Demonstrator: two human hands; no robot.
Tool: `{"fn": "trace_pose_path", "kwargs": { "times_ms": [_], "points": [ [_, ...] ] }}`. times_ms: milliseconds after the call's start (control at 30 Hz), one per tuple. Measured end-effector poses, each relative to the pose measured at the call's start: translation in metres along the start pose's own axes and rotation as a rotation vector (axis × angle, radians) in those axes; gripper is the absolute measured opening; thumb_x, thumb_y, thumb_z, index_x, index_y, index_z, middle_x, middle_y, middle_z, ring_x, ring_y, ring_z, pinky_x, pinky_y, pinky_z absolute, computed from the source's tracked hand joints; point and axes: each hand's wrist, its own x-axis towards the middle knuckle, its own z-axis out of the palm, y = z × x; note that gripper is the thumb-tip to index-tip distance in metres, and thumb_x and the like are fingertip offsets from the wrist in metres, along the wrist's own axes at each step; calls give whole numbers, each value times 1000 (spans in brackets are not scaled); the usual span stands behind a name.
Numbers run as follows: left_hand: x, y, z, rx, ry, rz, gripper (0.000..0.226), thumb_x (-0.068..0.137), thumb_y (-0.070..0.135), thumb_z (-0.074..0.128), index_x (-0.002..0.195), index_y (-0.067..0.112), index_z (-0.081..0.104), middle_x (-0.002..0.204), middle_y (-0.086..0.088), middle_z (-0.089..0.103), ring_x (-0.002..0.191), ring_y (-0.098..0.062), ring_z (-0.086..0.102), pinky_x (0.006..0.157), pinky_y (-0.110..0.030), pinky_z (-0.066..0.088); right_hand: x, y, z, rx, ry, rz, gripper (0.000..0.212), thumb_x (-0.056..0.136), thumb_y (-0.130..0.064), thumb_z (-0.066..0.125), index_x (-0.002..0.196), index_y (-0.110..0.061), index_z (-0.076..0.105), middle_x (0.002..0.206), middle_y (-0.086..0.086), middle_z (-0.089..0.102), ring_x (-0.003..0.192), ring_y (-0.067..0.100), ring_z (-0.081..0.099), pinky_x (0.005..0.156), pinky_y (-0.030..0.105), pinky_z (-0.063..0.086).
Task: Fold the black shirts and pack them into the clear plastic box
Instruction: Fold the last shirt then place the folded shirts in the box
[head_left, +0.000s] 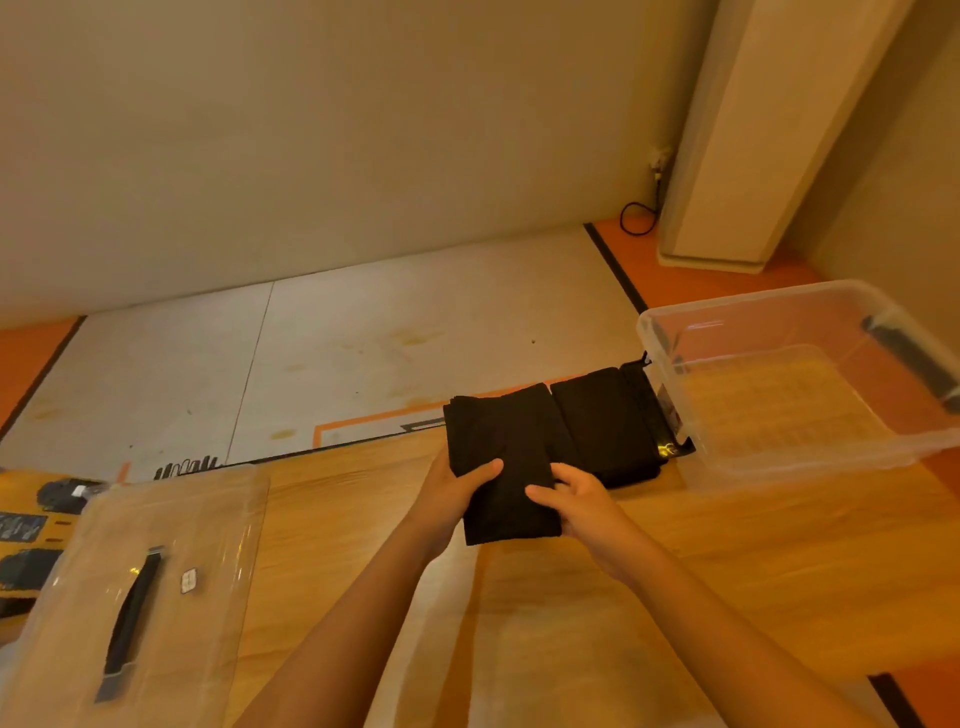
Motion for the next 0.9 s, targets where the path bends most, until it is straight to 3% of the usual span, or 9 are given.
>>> {"fn": "trace_pose_path", "kwargs": {
  "times_ms": [133, 233, 333, 400, 467, 567, 633, 800, 900],
  "points": [
    [58, 20, 15, -61, -23, -31, 57, 84, 20, 73, 135, 23, 46, 125, -2, 60, 112, -21, 61, 97, -46, 51, 44, -26, -10, -27, 159, -74, 21, 94, -12, 59, 96, -32, 54, 95, -10, 65, 82, 2, 64, 62, 15, 52],
    [92, 16, 25, -85, -1, -145, 52, 90, 18, 66, 137, 22, 44, 129, -4, 58, 106, -19, 61, 83, -43, 57, 76, -28, -21, -124, 314, -21, 23, 94, -16, 59, 115, -22, 52, 95, -6, 60, 89, 13, 63, 64, 26, 58],
    [98, -3, 35, -10, 85, -248, 46, 94, 5, 58, 135, 17, 42, 130, -10, 57, 101, -21, 59, 66, -32, 55, 92, -14, -29, -395, 393, 104, 39, 93, -20, 61, 129, -17, 47, 87, -8, 51, 78, 12, 59, 68, 31, 59],
    [97, -10, 38, -14, 118, -220, 42, 94, 1, 55, 131, 17, 43, 127, -12, 58, 100, -22, 60, 71, -33, 56, 95, -10, -30, -539, 408, 70, 38, 93, -25, 61, 128, -20, 47, 85, -8, 55, 75, 11, 60, 70, 33, 58],
    [96, -9, 38, 5, 118, -163, 38, 95, 3, 55, 127, 20, 43, 125, -10, 58, 97, -19, 62, 76, -33, 57, 94, -13, -31, -679, 426, 12, 41, 94, -31, 59, 132, -23, 46, 92, -8, 59, 75, 6, 57, 67, 26, 51],
    [87, -11, 40, 29, 142, -108, 37, 96, 5, 54, 127, 22, 43, 123, -6, 57, 96, -12, 61, 67, -23, 58, 86, -14, -33, -734, 422, -35, 45, 95, -33, 57, 136, -23, 43, 121, 4, 60, 85, 7, 56, 71, 22, 45],
    [76, -18, 44, 34, 168, -108, 41, 96, 5, 54, 130, 23, 43, 124, -2, 55, 102, -14, 59, 65, -21, 58, 78, -10, -35, -747, 403, -40, 45, 95, -31, 57, 137, -22, 43, 125, 7, 60, 80, 5, 54, 70, 20, 46],
    [73, -27, 50, 39, 232, -176, 44, 93, 5, 58, 131, 20, 43, 124, -4, 57, 104, -18, 60, 67, -23, 57, 77, -1, -36, -767, 358, -39, 44, 93, -30, 61, 133, -24, 44, 122, 4, 62, 90, 14, 64, 75, 26, 54],
    [80, -18, 51, 21, 201, -240, 40, 92, 16, 62, 130, 17, 47, 118, -4, 61, 96, -12, 62, 65, -22, 53, 75, -5, -37, -827, 323, -62, 42, 93, -30, 60, 131, -23, 44, 103, -5, 62, 85, 10, 63, 71, 22, 53]
  ]
}}
